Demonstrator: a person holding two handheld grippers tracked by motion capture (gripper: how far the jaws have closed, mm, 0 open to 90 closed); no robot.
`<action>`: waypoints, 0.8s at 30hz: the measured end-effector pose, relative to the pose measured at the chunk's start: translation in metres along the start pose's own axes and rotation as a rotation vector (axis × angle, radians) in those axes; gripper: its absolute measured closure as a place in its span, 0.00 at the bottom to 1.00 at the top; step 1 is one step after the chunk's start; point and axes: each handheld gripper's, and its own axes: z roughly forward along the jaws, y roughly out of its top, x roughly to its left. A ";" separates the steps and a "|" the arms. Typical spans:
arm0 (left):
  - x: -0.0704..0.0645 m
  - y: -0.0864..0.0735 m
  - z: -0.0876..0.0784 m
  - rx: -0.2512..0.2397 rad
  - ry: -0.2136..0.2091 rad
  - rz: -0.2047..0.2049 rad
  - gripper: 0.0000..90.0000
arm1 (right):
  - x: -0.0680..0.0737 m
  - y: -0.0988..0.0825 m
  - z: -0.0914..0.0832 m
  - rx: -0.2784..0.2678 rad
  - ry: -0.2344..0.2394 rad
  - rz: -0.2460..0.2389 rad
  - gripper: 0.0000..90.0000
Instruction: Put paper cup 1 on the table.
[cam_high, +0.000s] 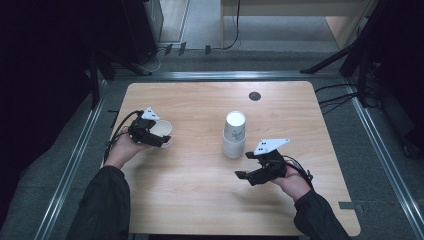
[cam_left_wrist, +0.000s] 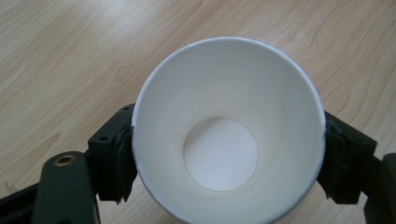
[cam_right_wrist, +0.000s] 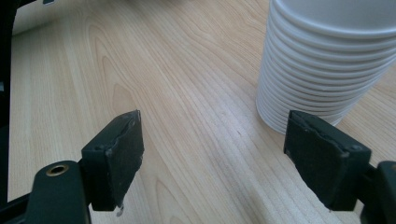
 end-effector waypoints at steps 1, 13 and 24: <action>0.000 0.000 0.000 0.002 -0.001 -0.006 0.22 | 0.000 0.000 0.000 0.001 0.000 -0.001 0.23; 0.003 0.003 -0.005 -0.011 -0.023 -0.057 0.11 | 0.000 0.000 0.000 0.008 0.000 -0.003 0.23; 0.005 0.008 -0.019 -0.051 -0.046 -0.112 0.08 | 0.000 0.000 -0.001 0.002 -0.004 -0.005 0.23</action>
